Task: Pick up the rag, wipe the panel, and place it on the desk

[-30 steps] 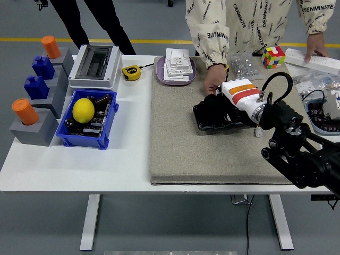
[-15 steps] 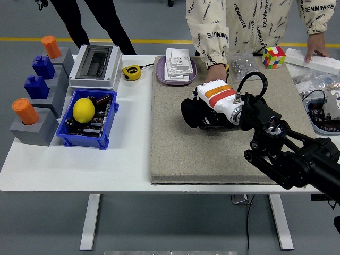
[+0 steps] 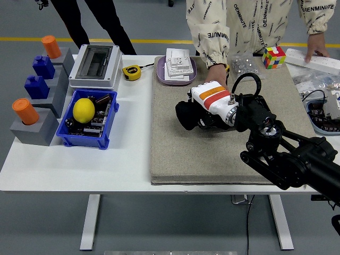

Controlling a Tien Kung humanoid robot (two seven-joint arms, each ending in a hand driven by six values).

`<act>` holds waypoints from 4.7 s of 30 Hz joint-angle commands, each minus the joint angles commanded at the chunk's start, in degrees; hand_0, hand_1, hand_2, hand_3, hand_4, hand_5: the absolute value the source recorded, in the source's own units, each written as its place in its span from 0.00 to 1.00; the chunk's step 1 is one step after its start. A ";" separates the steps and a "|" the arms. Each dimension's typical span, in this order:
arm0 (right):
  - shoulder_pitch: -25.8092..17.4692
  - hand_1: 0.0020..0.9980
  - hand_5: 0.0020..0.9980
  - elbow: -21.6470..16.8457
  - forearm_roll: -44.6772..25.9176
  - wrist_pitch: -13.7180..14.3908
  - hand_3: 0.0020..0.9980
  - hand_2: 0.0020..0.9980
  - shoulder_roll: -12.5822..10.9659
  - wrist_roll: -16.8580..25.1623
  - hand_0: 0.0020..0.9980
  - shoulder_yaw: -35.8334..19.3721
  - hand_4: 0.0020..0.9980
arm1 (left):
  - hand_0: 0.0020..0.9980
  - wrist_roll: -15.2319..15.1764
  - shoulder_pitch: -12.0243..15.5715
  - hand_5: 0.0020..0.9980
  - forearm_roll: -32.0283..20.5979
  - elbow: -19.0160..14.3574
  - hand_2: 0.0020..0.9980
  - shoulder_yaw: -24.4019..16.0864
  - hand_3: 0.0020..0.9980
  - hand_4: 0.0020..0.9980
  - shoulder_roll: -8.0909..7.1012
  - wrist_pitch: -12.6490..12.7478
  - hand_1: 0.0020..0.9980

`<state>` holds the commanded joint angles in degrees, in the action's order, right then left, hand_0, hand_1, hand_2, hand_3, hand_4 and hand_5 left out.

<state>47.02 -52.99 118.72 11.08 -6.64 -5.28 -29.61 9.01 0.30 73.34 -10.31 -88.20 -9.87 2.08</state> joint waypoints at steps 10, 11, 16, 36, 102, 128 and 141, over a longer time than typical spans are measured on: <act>-1.41 0.36 0.05 0.67 -0.14 -0.14 0.41 0.44 -3.60 0.09 0.22 -1.64 0.99 | 0.64 -0.12 -0.08 0.47 -0.18 0.00 0.72 -0.13 0.57 0.59 0.18 -0.01 0.69; -1.60 0.36 0.05 0.70 -0.11 -0.17 0.41 0.44 -4.00 0.09 0.22 -1.83 0.99 | 0.64 -0.16 -0.09 0.47 -0.21 0.00 0.72 -0.12 0.57 0.59 0.20 -0.03 0.69; -2.30 0.36 0.05 0.79 -0.05 -0.24 0.41 0.44 -5.82 0.15 0.22 -2.86 0.99 | 0.64 -0.17 -0.13 0.47 -0.24 0.00 0.73 -0.22 0.57 0.59 0.27 -0.04 0.69; -7.99 0.36 0.05 4.33 1.17 -0.69 0.41 0.44 -16.54 0.68 0.22 -12.50 0.99 | 0.64 -0.15 0.09 0.47 0.00 0.00 0.72 -0.91 0.57 0.59 0.51 0.03 0.69; -17.87 0.36 0.05 -0.18 -6.45 8.04 0.41 0.43 -14.79 -14.68 0.24 -25.06 1.00 | 0.64 -0.35 0.69 0.46 0.30 0.00 0.72 -1.01 0.57 0.59 0.65 -0.05 0.69; -16.50 0.45 0.31 -1.38 -12.45 1.39 0.51 0.52 -15.36 -12.37 0.36 -23.76 0.97 | 0.64 -0.30 0.57 0.46 0.59 0.00 0.72 -1.36 0.57 0.59 0.59 -0.04 0.69; -15.73 0.61 0.47 -1.82 -11.49 -0.81 0.64 0.71 -16.08 -11.73 0.60 -23.84 1.00 | 0.64 -0.29 0.55 0.46 0.68 0.00 0.72 -1.50 0.57 0.59 0.61 -0.05 0.69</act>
<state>31.29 -54.81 107.24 10.27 -22.73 -17.01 -53.46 8.72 0.85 74.01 -10.31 -89.70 -9.26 2.03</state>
